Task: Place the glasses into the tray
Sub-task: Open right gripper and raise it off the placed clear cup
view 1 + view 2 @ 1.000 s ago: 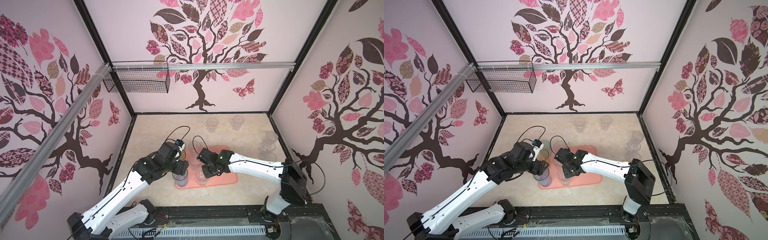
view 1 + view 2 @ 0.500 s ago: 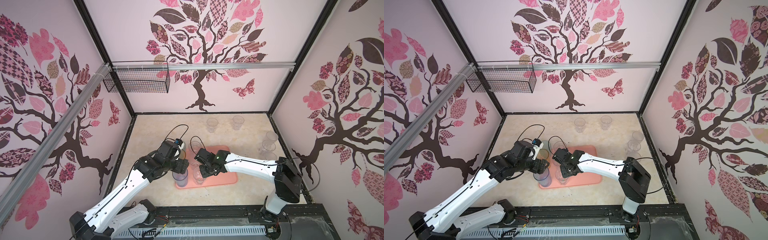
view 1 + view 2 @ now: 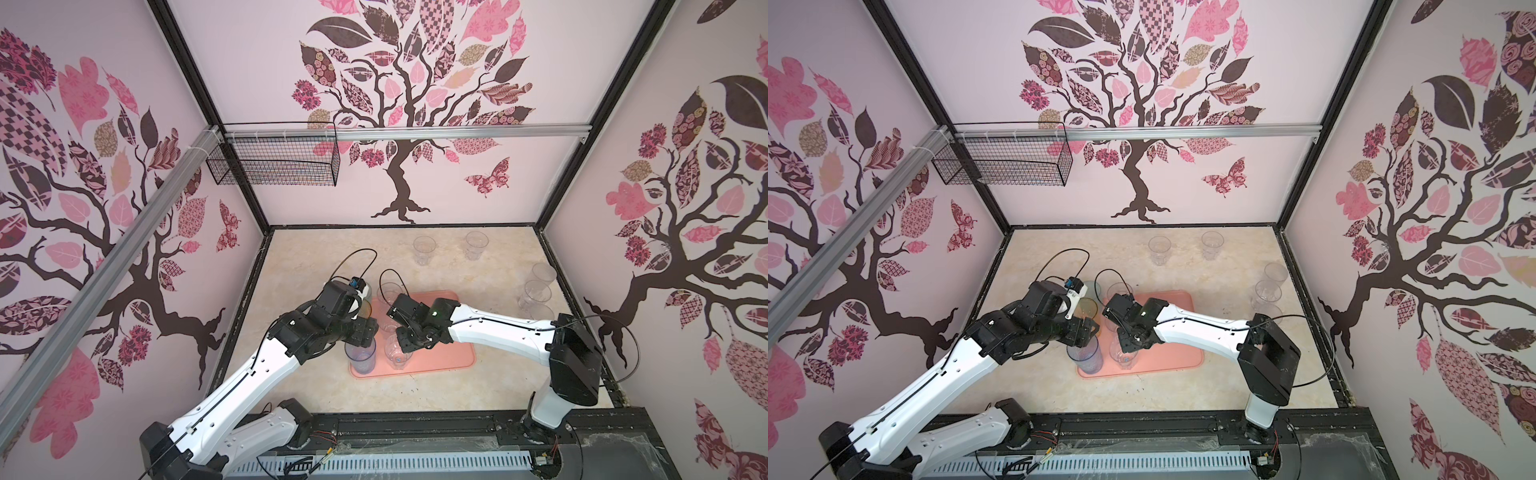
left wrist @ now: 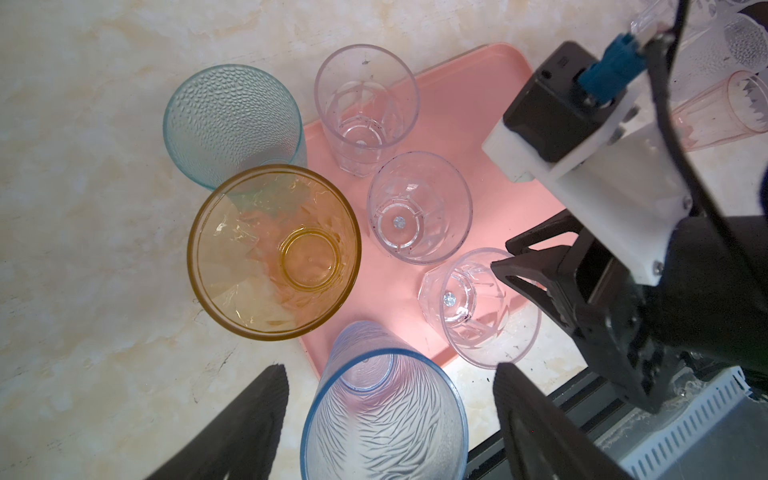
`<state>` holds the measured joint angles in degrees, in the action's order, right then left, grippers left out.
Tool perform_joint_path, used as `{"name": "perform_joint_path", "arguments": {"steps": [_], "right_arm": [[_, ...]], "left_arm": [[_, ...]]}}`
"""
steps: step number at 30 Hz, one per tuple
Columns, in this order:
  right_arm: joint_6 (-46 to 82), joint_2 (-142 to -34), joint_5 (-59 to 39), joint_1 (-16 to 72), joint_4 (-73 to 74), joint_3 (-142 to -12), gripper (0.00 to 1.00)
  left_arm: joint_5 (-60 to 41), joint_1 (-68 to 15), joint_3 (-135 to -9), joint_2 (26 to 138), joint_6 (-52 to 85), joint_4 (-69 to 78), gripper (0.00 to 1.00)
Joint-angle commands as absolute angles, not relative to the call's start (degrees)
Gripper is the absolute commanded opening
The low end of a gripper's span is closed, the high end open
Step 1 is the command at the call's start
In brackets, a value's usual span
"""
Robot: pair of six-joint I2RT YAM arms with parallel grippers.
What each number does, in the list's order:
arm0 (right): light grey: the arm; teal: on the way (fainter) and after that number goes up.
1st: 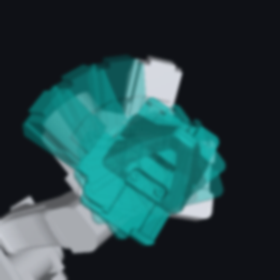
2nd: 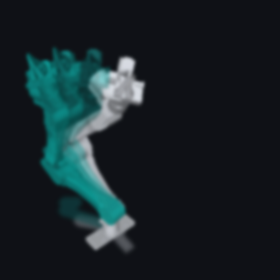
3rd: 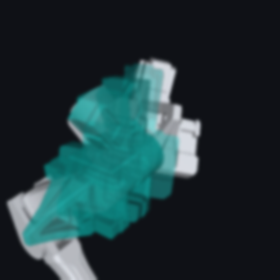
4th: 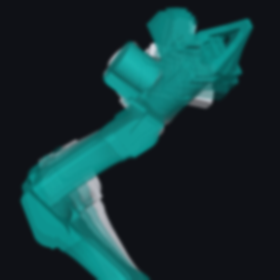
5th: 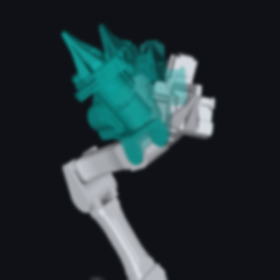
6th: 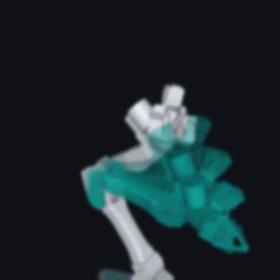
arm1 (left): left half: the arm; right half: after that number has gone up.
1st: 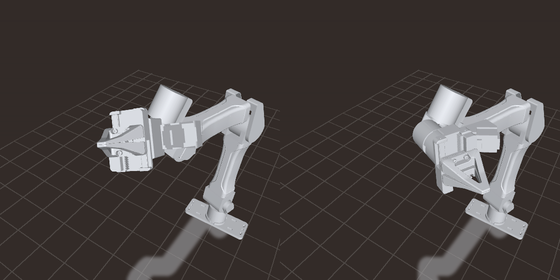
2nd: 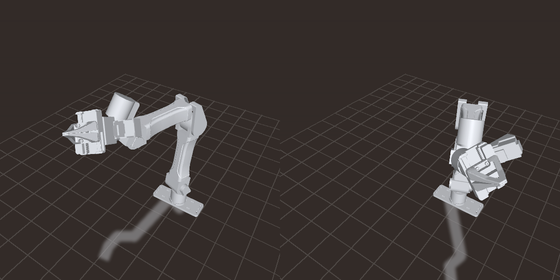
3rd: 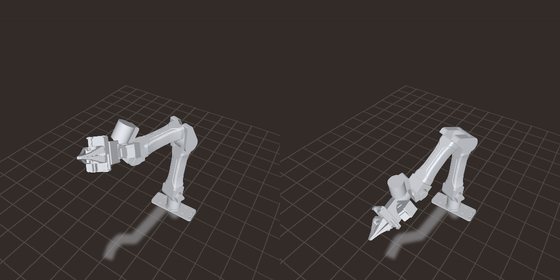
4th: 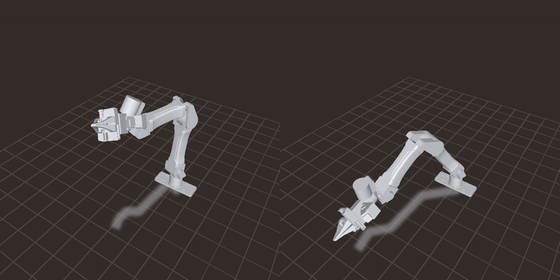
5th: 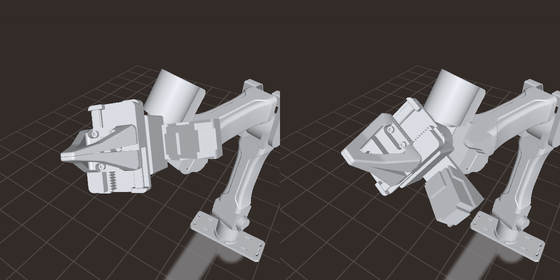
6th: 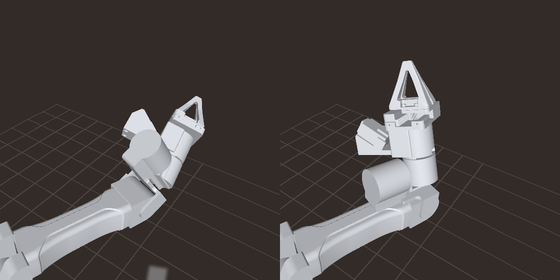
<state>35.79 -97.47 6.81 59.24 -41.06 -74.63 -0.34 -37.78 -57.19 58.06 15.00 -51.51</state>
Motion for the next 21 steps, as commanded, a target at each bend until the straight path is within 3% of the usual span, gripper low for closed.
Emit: {"name": "perform_joint_path", "arguments": {"steps": [1,14,21], "right_arm": [[35.1,-95.2,7.7,59.3,-41.8,-76.6,0.27],[35.6,-93.6,3.0,58.0,-38.7,-75.6,0.29],[31.4,-89.9,0.5,48.1,-37.0,-78.7,0.39]], "left_arm": [[-0.6,-37.4,-56.8,57.4,14.9,-50.4,0.82],[-0.2,-37.4,-58.6,58.6,14.7,-49.6,0.82],[1.7,-37.2,-63.6,62.6,13.2,-45.2,0.82]]}}
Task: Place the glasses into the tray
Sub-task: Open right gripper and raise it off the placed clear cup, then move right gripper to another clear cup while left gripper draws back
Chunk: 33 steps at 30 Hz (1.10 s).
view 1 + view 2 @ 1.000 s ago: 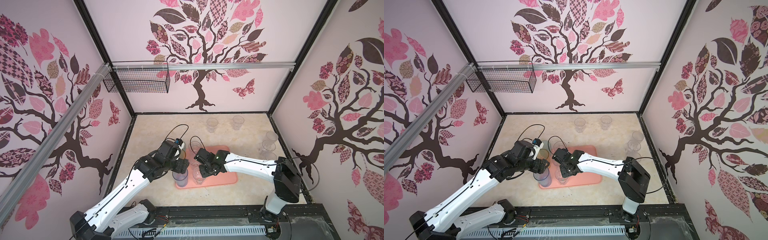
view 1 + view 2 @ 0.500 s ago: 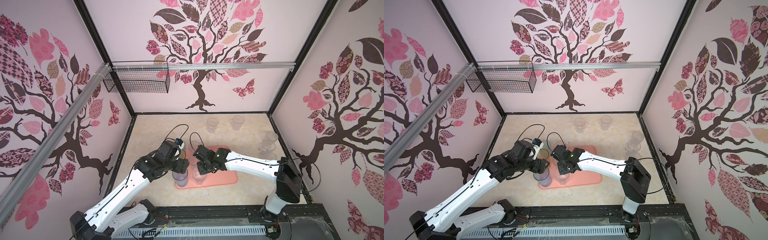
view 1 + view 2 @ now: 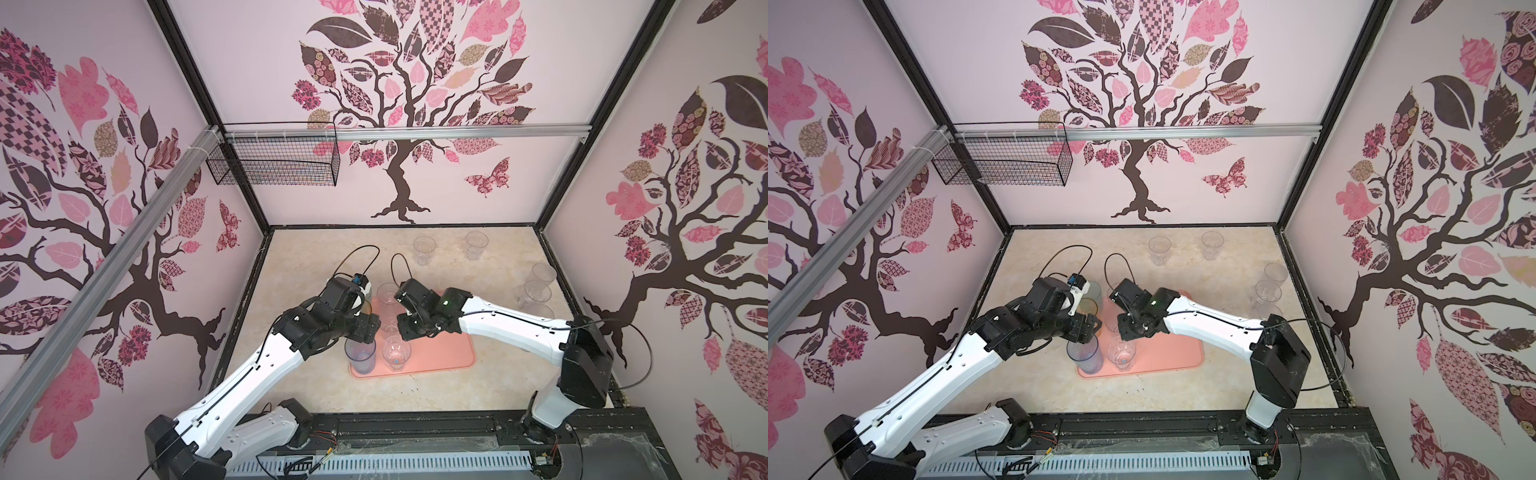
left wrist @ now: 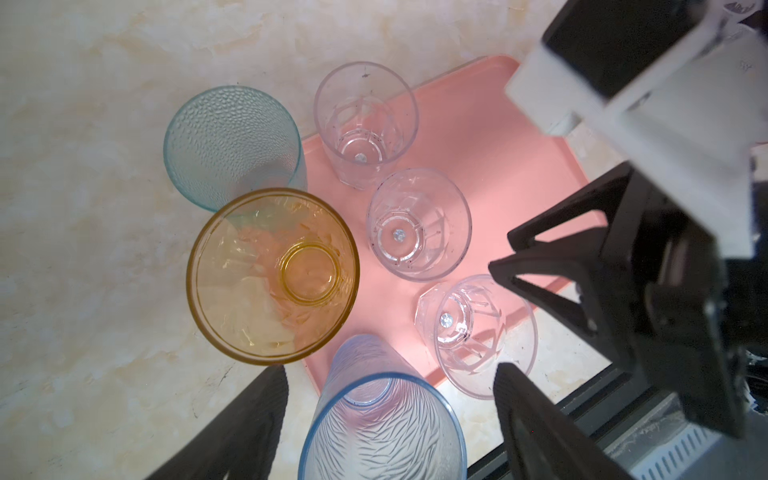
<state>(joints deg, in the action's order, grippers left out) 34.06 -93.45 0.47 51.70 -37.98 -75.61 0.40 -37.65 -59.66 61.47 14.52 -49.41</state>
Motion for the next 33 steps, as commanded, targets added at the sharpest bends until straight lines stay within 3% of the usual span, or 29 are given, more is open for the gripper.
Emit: {"name": "perform_joint_path", "arguments": {"steps": [1,8,20,26,33], "right_arm": [[30.5,-90.1,0.9,46.7,-37.0,-79.8,0.41],[27.6,-94.0,1.7,36.2,-37.4,-88.2,0.48],[30.1,-102.4,0.7,19.1,-34.1,-94.1,0.51],[30.5,-110.6,3.0,15.7,-33.9,-98.8,0.51],[30.7,-120.6,-1.5,17.0,-34.7,-108.4,0.51]], "left_arm": [[1.8,-37.1,-64.3,63.4,13.1,-44.0,0.83],[1.4,-36.7,-70.1,71.7,12.1,-34.4,0.83],[0.0,-36.1,-78.7,87.7,10.7,-29.8,0.83],[2.8,-36.1,-80.6,93.7,9.1,-28.5,0.83],[2.6,-36.1,-84.7,101.9,8.0,-29.4,0.83]]}}
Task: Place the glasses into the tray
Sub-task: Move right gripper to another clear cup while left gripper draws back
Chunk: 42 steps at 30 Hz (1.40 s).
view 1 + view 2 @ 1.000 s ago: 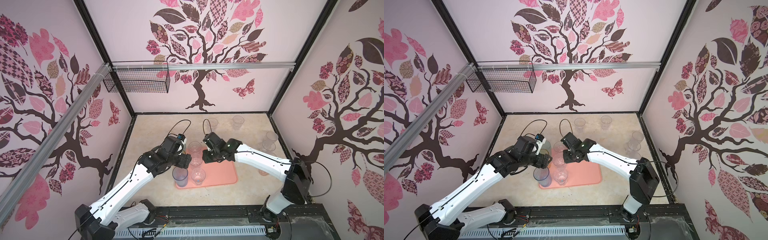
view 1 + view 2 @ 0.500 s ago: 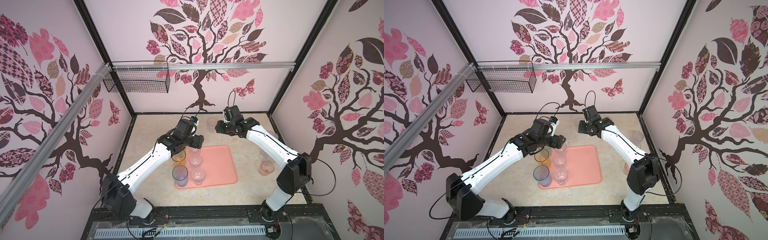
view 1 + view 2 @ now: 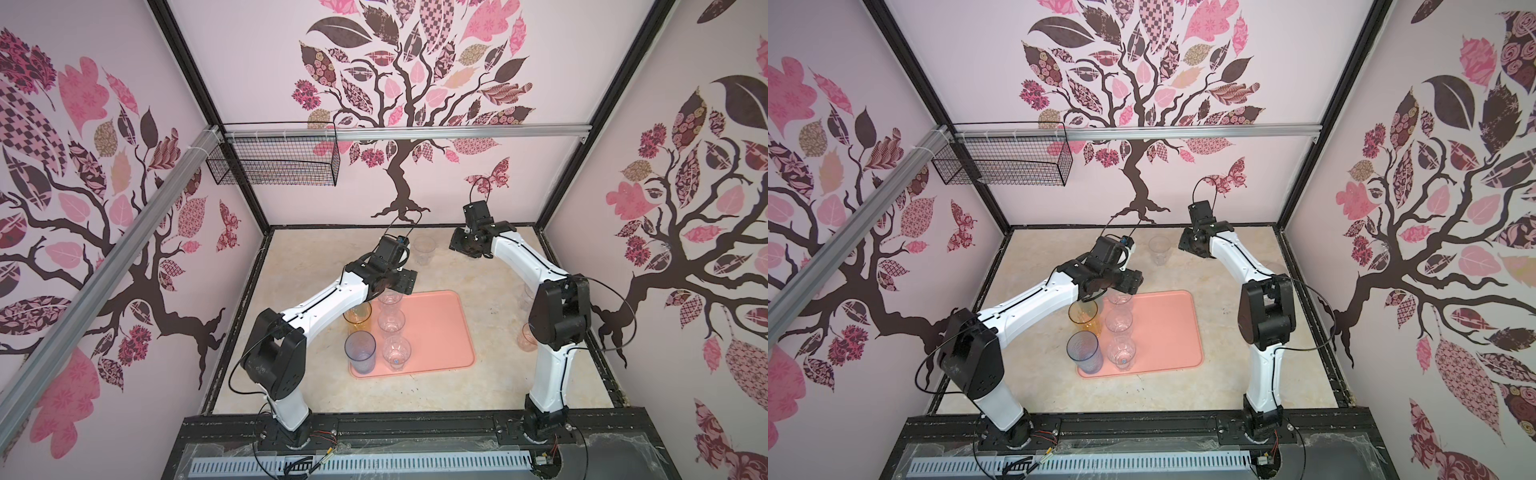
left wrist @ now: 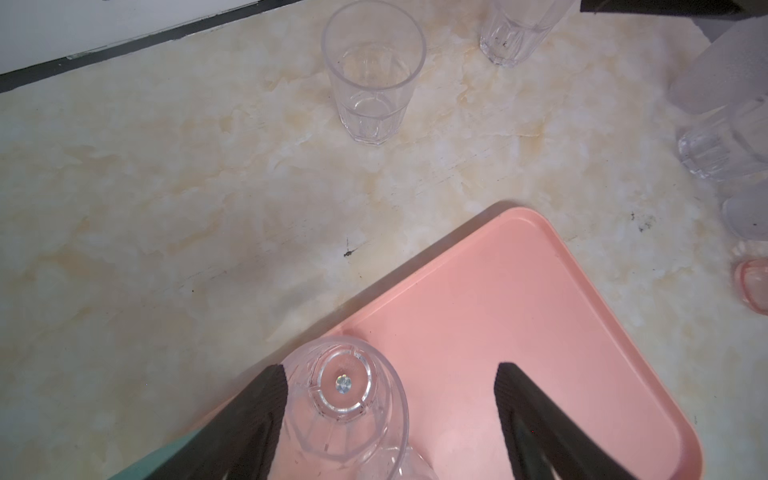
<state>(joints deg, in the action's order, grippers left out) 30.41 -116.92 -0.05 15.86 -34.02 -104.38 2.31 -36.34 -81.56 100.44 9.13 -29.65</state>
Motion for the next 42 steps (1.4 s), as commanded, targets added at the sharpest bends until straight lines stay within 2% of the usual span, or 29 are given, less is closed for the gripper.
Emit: {"name": "perform_joint_path", "arguments": {"steps": [1,10,16,20,24,32,42], "right_arm": [[30.6,-122.1,-1.6,17.2,-34.9,-109.9,0.51],[29.2,-135.1,-2.5,18.3,-40.0,-124.2,0.47],[28.0,-140.6,-0.7,18.6,-43.4,-132.4,0.34],[27.6,-141.0,-0.1,18.8,-43.2,-132.9,0.23],[27.1,-141.9,0.3,19.1,-43.1,-132.9,0.20],[26.5,-142.0,2.2,19.9,-43.8,-133.1,0.01],[26.1,-134.0,2.7,20.8,-46.3,-131.8,0.00]], "left_arm": [[2.4,-36.1,-84.9,102.8,8.0,-29.5,0.83],[2.1,-36.1,-83.4,102.4,8.1,-28.1,0.82],[1.8,-36.0,-84.2,102.3,7.5,-28.0,0.82],[1.6,-36.0,-83.8,102.0,7.7,-28.1,0.82],[2.0,-36.0,-82.8,101.4,7.6,-27.8,0.82],[2.3,-36.1,-82.0,99.8,7.8,-28.7,0.82],[4.1,-36.0,-79.0,95.5,8.7,-27.8,0.82]]}}
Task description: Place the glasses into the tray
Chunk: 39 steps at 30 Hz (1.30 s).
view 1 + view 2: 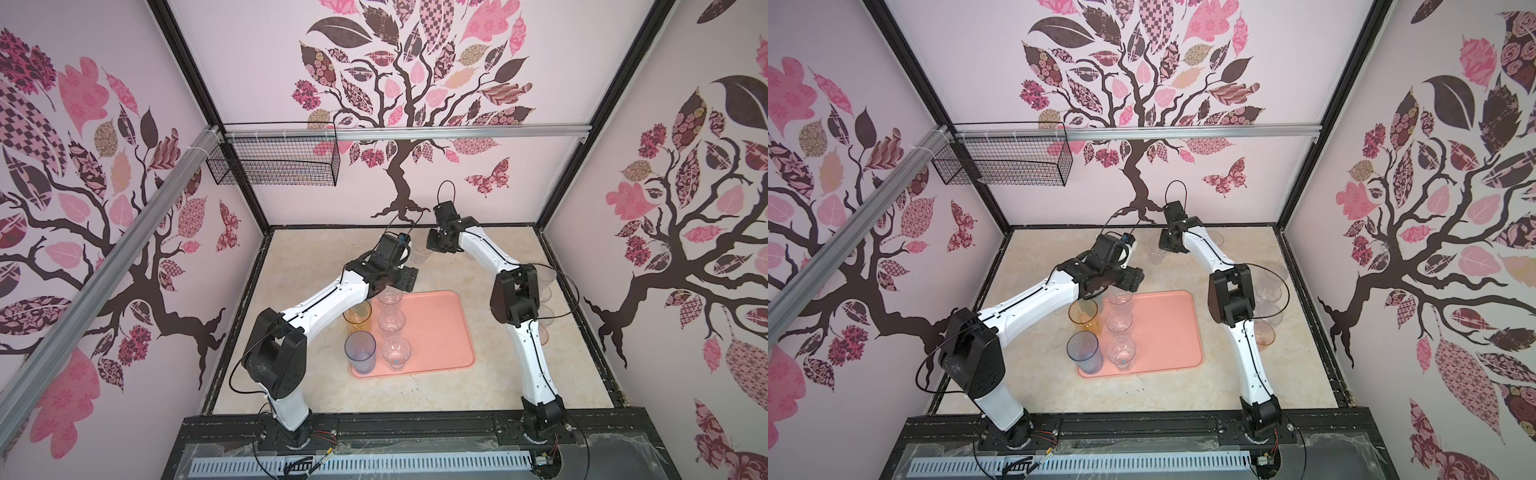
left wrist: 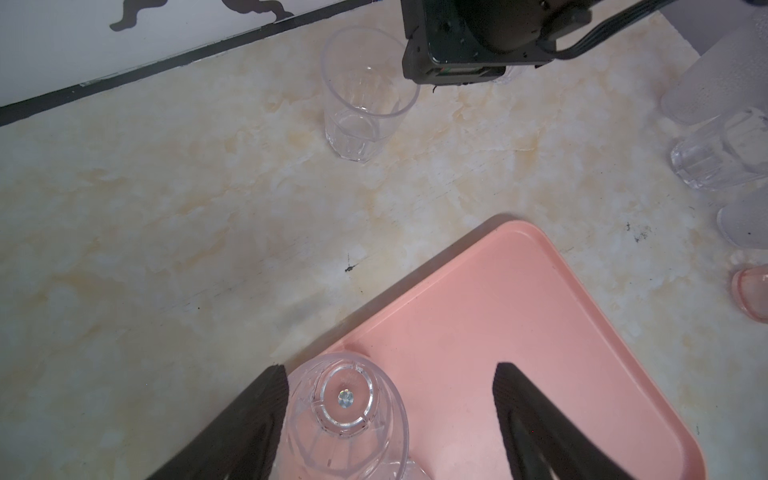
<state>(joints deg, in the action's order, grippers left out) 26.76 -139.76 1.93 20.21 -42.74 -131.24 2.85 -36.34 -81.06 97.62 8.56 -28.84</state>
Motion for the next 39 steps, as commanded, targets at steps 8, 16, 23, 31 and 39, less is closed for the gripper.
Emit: {"name": "perform_joint_path", "arguments": {"steps": [8,16,23,31,39], "right_arm": [[25.1,-124.5,5.4,23.5,-48.1,-125.4,0.00],[23.6,-114.5,7.8,25.5,-48.2,-112.5,0.00],[22.5,-105.2,10.0,27.8,-47.5,-97.8,0.00],[23.2,-102.4,10.8,31.8,-44.6,-89.1,0.00],[23.2,-105.7,9.1,32.6,-43.0,-88.4,0.00]], "left_arm": [[5.4,-36.1,-76.7,90.1,9.5,-27.2,0.82],[5.4,-36.0,-73.6,85.1,10.2,-26.9,0.82],[4.6,-36.1,-69.5,81.5,11.2,-25.8,0.82],[3.2,-36.9,-66.2,79.9,13.8,-23.7,0.81],[3.1,-38.3,-65.0,79.7,14.8,-23.0,0.81]]}}
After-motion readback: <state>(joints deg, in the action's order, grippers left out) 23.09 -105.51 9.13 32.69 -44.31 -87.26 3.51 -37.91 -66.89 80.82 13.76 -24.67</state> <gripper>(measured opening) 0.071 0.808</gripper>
